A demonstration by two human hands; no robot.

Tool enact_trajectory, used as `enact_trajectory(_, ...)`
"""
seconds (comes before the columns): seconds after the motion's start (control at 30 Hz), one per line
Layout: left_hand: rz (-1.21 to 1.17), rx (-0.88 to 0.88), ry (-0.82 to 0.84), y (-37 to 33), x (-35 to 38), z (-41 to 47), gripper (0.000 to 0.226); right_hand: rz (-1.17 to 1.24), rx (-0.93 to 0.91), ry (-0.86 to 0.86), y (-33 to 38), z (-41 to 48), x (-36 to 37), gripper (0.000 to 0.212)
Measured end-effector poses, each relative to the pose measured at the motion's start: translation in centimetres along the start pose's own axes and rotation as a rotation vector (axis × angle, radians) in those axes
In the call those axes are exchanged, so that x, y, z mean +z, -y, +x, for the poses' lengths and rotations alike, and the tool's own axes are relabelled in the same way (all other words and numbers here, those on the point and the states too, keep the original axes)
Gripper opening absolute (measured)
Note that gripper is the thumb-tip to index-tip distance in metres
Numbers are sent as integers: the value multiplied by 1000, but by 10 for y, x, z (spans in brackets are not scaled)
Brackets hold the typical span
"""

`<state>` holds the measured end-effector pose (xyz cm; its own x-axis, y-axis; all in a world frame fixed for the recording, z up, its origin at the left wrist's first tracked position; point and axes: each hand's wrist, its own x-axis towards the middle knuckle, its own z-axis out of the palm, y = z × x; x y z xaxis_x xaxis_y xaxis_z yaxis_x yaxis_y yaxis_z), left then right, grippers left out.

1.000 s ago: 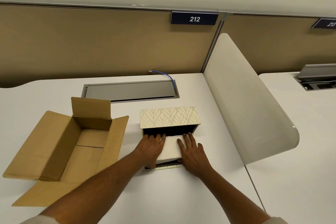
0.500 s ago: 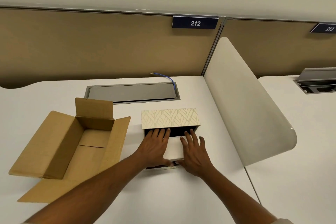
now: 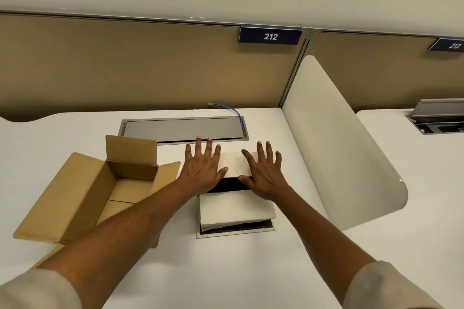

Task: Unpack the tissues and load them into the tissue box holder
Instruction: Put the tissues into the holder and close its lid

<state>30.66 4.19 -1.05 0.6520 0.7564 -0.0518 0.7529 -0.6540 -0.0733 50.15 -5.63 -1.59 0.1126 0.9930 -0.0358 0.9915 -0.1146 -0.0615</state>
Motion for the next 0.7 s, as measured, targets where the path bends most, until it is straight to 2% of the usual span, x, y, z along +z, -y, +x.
enact_trajectory(0.13,-5,-33,85,2,2,-1,75,52,48,91,0,13,1,77)
enact_trajectory(0.27,-39,-32,100,-3,-2,-7,70,55,36,81,1,8,6,71)
enact_trajectory(0.5,-9,36,29,-5,-1,-28,68,52,16,22,1,-17,10,71)
enact_trajectory(0.7,-20,54,-17,-14,8,-56,71,51,2,-44,6,-49,16,80)
